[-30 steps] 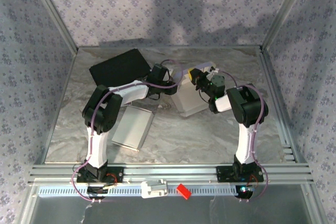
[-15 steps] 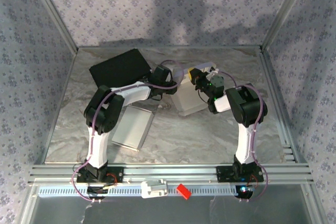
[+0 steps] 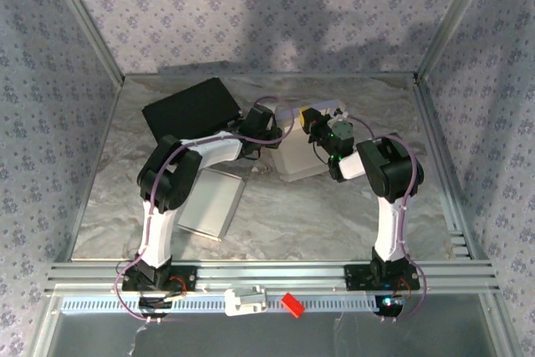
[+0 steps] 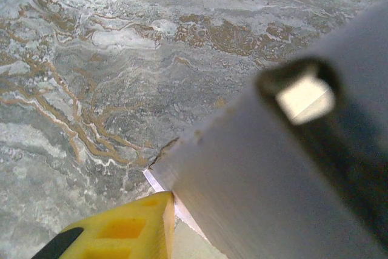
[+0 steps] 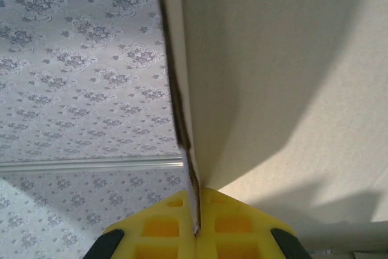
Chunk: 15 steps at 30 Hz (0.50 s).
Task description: Fold the paper box
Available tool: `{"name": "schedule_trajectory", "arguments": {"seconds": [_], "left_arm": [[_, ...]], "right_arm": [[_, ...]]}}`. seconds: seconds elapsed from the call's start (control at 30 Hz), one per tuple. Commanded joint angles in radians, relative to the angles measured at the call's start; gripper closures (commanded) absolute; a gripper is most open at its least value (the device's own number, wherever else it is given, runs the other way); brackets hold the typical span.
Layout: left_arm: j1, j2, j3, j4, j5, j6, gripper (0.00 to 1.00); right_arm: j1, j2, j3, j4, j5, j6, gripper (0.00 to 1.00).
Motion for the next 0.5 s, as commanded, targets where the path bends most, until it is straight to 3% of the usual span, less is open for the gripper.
{"name": "schedule_trajectory", "arguments": {"seconds": [0.0, 0.47], "left_arm": [[0.004, 0.038, 0.035, 0.064, -0.024, 0.031, 0.71], [-0.021, 0.063, 0.110, 0.032, -0.056, 0.046, 0.86]], "right_arm": [[0.025, 0.024, -0.020, -0.173, -0.064, 0.020, 1.00], [0.031, 0.021, 0.014, -0.226, -0.040, 0.072, 1.00]]}}
